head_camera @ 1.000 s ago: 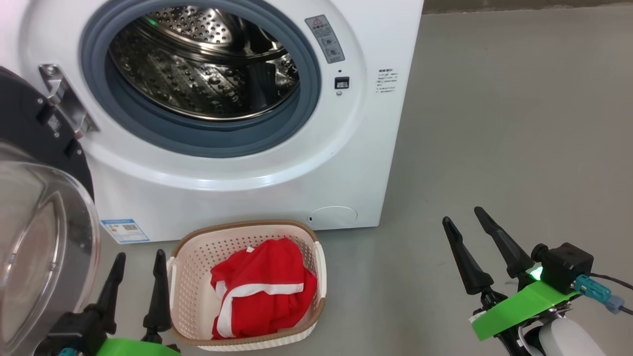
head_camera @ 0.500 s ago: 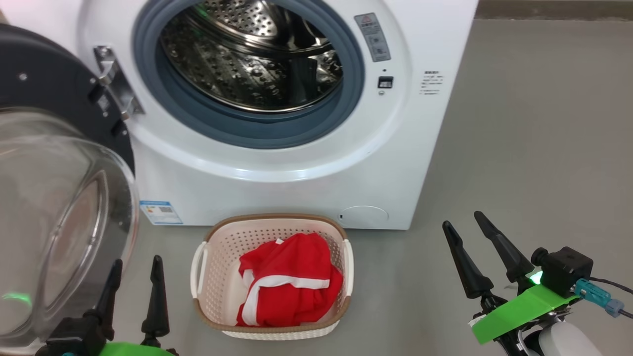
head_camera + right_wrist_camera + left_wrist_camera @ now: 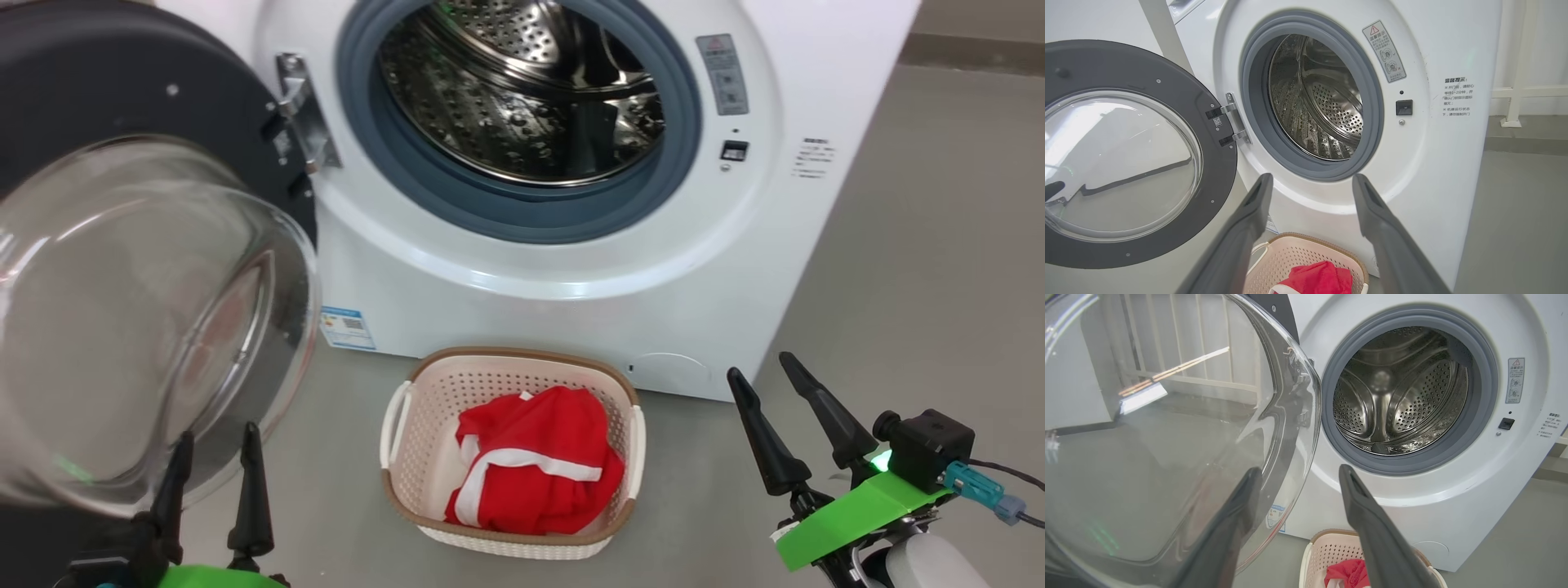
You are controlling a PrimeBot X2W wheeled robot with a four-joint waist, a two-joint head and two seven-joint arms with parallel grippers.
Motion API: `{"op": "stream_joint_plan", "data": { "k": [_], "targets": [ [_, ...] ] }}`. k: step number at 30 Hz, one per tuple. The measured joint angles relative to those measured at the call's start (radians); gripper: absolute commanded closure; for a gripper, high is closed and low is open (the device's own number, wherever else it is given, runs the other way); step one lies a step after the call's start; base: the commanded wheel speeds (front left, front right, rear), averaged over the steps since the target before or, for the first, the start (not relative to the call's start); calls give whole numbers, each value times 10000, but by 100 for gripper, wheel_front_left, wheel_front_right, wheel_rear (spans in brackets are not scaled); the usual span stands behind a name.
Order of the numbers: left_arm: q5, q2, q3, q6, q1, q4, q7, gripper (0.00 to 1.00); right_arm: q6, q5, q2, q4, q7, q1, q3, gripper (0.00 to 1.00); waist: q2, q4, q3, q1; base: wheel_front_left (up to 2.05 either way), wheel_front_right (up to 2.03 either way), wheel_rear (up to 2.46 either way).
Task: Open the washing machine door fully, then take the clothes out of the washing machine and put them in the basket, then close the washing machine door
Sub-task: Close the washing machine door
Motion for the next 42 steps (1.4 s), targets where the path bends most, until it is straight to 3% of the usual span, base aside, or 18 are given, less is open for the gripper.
{"op": "stream_joint_plan", "data": {
  "k": [27,42],
  "targets": [
    [117,48,-63,658,281,4,27,0,0,75,146,23,0,215,128,0,0,2878,-280,0,0,0,0],
    [117,186,52,825,558,-165,23,0,0,178,77,182,0,74,460,0,0,3038,-311,0,0,0,0]
  ]
}}
